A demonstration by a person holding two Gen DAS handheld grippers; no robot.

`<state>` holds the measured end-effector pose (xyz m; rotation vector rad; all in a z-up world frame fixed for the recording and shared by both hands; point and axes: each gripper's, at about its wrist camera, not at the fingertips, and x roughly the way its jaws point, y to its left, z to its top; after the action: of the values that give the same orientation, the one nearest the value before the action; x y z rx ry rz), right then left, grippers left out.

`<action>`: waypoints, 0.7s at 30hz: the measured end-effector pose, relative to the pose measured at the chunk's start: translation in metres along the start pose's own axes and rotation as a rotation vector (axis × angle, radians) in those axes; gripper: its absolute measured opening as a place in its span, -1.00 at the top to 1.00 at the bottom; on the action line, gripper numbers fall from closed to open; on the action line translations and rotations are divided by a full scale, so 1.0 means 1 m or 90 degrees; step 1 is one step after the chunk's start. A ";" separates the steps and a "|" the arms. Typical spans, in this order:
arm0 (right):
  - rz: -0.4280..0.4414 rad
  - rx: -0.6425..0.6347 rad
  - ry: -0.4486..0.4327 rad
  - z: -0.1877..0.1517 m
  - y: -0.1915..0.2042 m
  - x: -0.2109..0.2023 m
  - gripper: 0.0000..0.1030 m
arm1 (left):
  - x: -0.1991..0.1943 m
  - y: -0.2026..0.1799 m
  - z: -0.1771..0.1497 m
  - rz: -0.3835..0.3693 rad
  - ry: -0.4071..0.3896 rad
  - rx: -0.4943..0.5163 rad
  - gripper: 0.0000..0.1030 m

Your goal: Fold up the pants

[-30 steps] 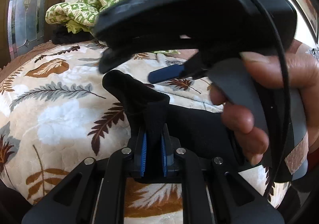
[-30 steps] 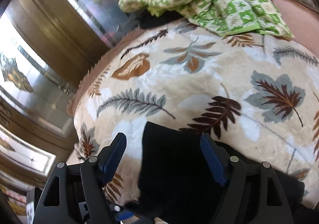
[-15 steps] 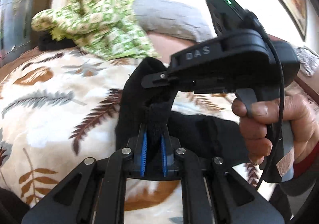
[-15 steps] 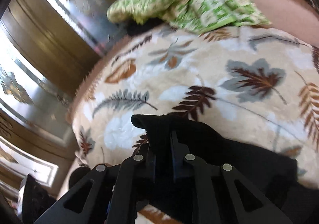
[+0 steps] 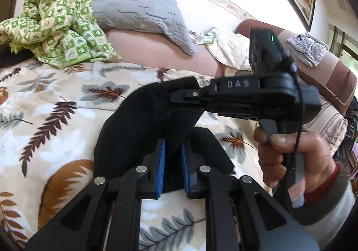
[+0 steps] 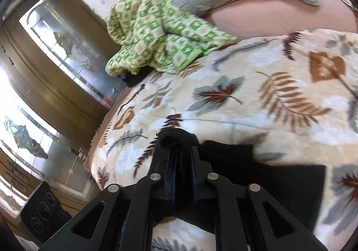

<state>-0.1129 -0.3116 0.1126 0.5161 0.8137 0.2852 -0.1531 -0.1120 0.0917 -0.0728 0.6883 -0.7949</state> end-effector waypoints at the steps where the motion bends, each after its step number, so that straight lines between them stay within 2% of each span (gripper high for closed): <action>1: -0.008 0.008 -0.005 -0.002 -0.007 -0.005 0.82 | -0.003 -0.002 -0.002 -0.002 0.005 0.002 0.67; 3: -0.017 0.029 -0.014 -0.006 -0.025 -0.015 0.82 | -0.007 -0.001 -0.003 0.008 0.008 0.006 0.52; 8: -0.036 0.069 -0.017 -0.020 -0.061 -0.027 0.83 | -0.013 0.019 -0.005 0.055 0.001 -0.004 0.46; 12: -0.072 0.081 0.001 -0.030 -0.080 -0.023 0.81 | -0.002 0.037 -0.006 0.085 0.021 -0.034 0.41; 15: -0.129 0.121 0.019 -0.038 -0.098 -0.017 0.64 | 0.010 0.040 -0.008 0.109 0.041 -0.019 0.41; 16: -0.141 0.134 0.014 -0.039 -0.102 -0.020 0.52 | 0.012 0.039 -0.008 0.112 0.043 -0.014 0.41; 18: -0.133 0.171 -0.019 -0.045 -0.111 -0.035 0.34 | 0.020 0.039 -0.009 0.117 0.051 -0.005 0.41; 21: -0.100 0.188 -0.064 -0.055 -0.111 -0.062 0.30 | 0.034 0.037 -0.008 0.122 0.067 0.004 0.40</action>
<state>-0.1901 -0.4137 0.0590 0.7325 0.7975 -0.0073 -0.1176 -0.1069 0.0557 0.0396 0.7796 -0.6200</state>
